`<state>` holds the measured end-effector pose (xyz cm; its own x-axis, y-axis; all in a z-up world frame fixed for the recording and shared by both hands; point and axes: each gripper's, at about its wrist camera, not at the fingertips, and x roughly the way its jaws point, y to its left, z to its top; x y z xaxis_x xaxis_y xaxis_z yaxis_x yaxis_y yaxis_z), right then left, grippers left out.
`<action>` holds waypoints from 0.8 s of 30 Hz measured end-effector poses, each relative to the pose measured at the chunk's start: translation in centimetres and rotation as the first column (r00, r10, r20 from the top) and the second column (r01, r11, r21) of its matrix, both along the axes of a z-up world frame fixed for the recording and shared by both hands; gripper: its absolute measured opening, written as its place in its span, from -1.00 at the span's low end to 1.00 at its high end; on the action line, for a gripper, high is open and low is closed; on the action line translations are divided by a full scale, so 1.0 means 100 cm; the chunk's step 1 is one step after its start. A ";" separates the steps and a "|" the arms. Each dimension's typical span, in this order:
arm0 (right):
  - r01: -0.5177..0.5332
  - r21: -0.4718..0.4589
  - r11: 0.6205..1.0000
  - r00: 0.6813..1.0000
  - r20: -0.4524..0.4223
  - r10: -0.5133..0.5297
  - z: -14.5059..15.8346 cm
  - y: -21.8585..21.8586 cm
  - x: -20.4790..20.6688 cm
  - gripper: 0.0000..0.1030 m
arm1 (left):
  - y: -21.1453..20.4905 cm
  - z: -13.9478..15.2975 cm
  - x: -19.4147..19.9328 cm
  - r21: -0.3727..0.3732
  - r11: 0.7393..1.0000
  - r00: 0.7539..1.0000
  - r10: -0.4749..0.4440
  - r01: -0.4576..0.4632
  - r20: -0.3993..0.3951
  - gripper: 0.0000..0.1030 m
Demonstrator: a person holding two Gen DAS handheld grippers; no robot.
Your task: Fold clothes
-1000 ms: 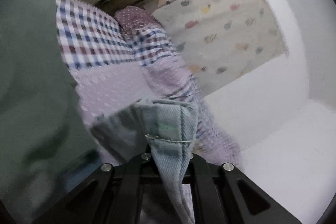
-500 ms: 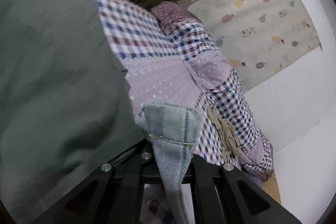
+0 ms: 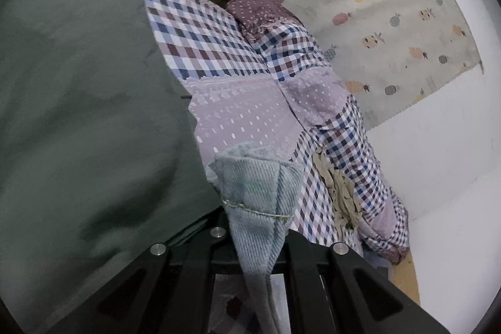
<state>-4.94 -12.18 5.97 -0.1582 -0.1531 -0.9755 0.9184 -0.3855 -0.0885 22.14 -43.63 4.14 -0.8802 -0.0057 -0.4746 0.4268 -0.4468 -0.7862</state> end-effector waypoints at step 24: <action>0.279 -0.137 0.951 0.900 -0.308 -0.308 0.058 -0.027 -0.030 -0.12 | 0.004 -0.030 -0.009 -0.002 1.000 0.984 -0.013 0.013 0.175 -0.98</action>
